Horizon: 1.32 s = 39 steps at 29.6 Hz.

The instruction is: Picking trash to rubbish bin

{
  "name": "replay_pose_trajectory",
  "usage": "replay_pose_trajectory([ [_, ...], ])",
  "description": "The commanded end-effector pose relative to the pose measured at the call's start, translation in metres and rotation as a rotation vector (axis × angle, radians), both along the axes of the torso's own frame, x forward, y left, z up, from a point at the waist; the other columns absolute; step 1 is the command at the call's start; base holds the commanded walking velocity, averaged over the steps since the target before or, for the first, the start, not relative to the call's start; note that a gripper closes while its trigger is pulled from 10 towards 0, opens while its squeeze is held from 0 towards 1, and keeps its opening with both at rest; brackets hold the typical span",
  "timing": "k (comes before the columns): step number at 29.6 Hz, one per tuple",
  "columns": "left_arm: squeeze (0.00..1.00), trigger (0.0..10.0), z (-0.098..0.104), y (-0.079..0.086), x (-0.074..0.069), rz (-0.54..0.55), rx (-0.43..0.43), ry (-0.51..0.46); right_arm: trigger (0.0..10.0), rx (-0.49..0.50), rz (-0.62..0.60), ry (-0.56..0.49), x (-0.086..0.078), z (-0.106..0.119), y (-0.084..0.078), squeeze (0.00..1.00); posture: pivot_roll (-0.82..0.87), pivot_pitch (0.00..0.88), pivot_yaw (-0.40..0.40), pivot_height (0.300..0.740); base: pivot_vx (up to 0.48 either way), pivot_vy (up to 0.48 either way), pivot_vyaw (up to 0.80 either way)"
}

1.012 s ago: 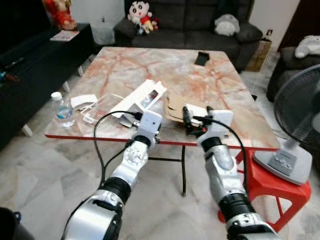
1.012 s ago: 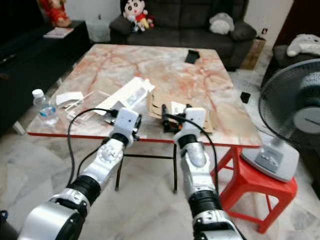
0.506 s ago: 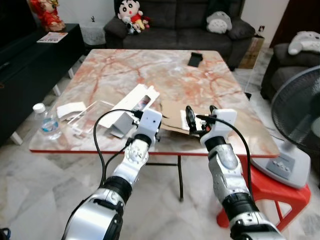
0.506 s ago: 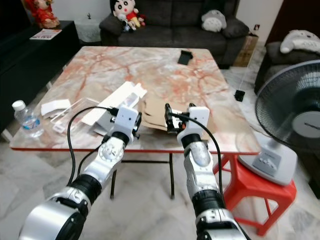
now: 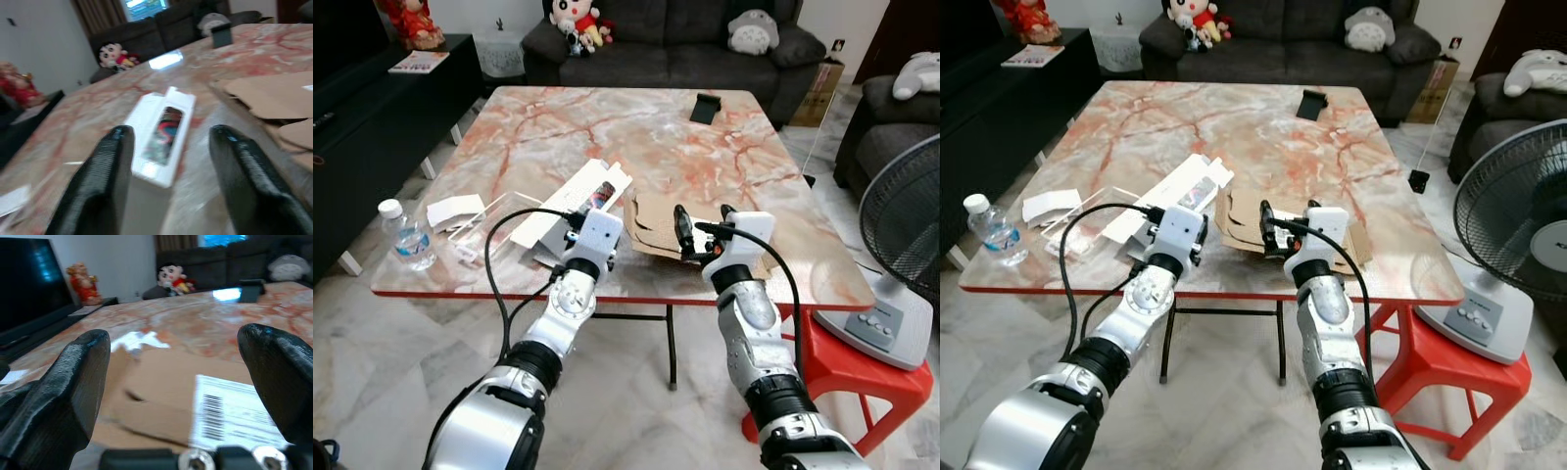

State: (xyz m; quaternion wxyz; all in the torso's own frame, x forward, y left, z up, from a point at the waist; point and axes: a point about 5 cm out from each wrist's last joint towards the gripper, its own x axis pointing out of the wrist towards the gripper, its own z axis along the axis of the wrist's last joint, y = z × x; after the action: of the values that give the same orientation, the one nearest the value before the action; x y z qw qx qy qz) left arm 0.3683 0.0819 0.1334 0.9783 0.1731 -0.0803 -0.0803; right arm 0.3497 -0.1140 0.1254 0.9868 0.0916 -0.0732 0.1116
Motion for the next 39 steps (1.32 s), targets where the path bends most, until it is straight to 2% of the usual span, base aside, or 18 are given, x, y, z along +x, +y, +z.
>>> replay_pose_trajectory([
  [1, 1.0, 10.0, 0.007, -0.004, 0.002, -0.014, 0.033, -0.025, 10.0, 0.008, -0.005, -0.011, 0.002, 0.004, -0.001, 0.0, -0.14, 0.012, -0.022, 0.74, 0.0, 0.0, 0.0],
  [6, 1.0, 10.0, 0.002, -0.003, 0.002, -0.048, 0.081, 0.006, 10.0, 0.01, -0.005, -0.012, 0.001, 0.004, -0.001, 0.0, -0.14, 0.014, -0.023, 0.74, 0.0, 0.0, 0.0],
  [10, 1.0, 10.0, -0.003, -0.009, -0.001, -0.124, 0.102, 0.031, 10.0, 0.011, -0.003, -0.011, 0.001, 0.003, -0.001, 0.0, -0.14, 0.019, -0.024, 0.74, 0.0, 0.0, 0.0],
  [16, 1.0, 10.0, -0.009, -0.008, -0.001, -0.11, 0.107, 0.064, 10.0, 0.011, -0.006, -0.007, 0.0, 0.002, -0.001, 0.0, -0.15, 0.021, -0.022, 0.74, 0.0, 0.0, 0.0],
  [26, 1.0, 10.0, -0.008, -0.009, 0.0, -0.1, 0.129, 0.061, 10.0, 0.01, -0.004, -0.002, 0.0, 0.001, -0.001, 0.0, -0.14, 0.023, -0.025, 0.74, 0.0, 0.0, 0.0],
  [27, 0.0, 10.0, -0.008, -0.009, 0.0, -0.098, 0.135, 0.058, 10.0, 0.01, -0.002, -0.002, -0.001, 0.001, -0.001, 0.0, -0.14, 0.023, -0.025, 0.74, 0.0, 0.0, 0.0],
  [34, 0.0, 10.0, -0.017, -0.007, -0.003, -0.082, 0.01, 0.133, 10.0, 0.009, 0.001, -0.002, -0.001, 0.001, 0.0, 0.0, -0.15, 0.024, -0.025, 0.74, 0.0, 0.0, 0.0],
  [39, 0.0, 10.0, -0.021, -0.006, -0.004, -0.067, -0.002, 0.153, 10.0, 0.0, 0.002, 0.0, -0.001, 0.001, 0.0, 0.0, -0.15, 0.026, -0.027, 0.74, 0.103, 0.0, 0.0],
])
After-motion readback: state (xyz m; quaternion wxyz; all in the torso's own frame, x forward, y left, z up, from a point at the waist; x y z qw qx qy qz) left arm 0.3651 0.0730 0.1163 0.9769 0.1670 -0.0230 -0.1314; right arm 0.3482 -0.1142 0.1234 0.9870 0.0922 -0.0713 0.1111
